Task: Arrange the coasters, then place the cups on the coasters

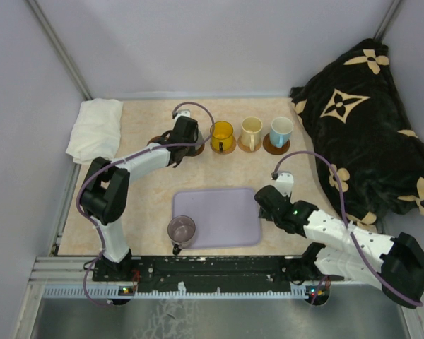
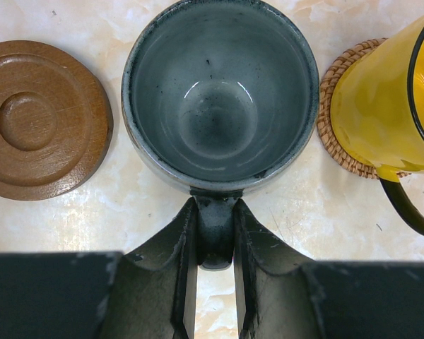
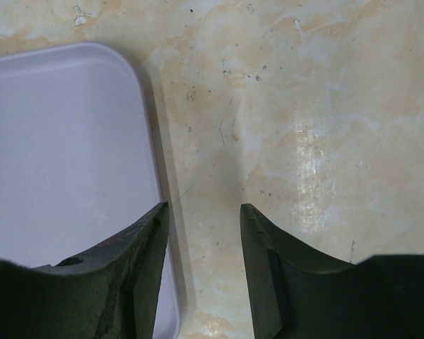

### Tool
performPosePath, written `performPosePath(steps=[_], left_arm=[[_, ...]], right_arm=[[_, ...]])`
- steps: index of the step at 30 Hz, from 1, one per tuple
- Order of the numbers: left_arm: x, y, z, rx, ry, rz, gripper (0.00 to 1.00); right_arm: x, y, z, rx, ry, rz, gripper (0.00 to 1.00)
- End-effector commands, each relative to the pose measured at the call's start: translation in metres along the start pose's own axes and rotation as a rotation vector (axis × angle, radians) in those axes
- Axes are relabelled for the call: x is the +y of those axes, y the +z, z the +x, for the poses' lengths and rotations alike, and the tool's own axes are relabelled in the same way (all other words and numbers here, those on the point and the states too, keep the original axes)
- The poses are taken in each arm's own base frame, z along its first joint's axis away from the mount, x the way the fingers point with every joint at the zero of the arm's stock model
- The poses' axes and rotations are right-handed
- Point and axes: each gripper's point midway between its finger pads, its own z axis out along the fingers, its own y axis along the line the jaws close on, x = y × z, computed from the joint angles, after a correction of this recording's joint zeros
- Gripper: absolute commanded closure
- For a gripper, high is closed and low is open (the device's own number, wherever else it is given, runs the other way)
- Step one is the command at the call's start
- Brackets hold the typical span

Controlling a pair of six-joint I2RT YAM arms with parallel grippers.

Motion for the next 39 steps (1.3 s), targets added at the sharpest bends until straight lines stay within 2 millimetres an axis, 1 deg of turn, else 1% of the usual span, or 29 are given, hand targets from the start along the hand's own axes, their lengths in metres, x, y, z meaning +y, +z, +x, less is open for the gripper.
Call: performPosePath(steps=[1,6,9,11,14,23,28,32,39], left_arm=[[-0.011,-0.007,-0.041,-0.115,-0.059,0.029,0.82],[-0.011,-0.009,-0.044,-0.121,-0.058,0.030,0.76],[-0.012,-0.009,-0.045,-0.124,-0.052,0.032,0.68],[-0.011,-0.009,-0.046,-0.124,-0.051,0.028,0.65],[-0.011,-0.008,-0.045,-0.122,-0.048,0.027,0.57],[-0.009,-0.009,-0.045,-0.122,-0.053,0.018,0.55],[-0.005,-0.012,-0.045,-0.120,-0.054,-0.001,0.53],[0.000,-0.017,-0.046,-0.122,-0.058,-0.018,0.52],[0.000,-0.027,-0.045,-0.120,-0.065,0.003,0.49]], right_arm=[[0.010,-0.001,-0.009,-0.033,0.026,-0.024,0.55],[0.010,0.000,-0.009,-0.033,0.022,-0.023,0.57],[0.010,0.000,-0.009,-0.033,0.022,-0.024,0.57],[0.011,0.001,-0.009,-0.032,0.022,-0.024,0.57],[0.011,0.001,-0.009,-0.032,0.020,-0.025,0.57],[0.009,0.001,-0.007,-0.030,0.018,-0.017,0.57],[0.008,0.002,-0.005,-0.026,0.018,-0.014,0.57],[0.007,0.003,-0.004,-0.021,0.017,-0.010,0.57],[0.008,0.003,-0.004,-0.022,0.020,-0.013,0.57]])
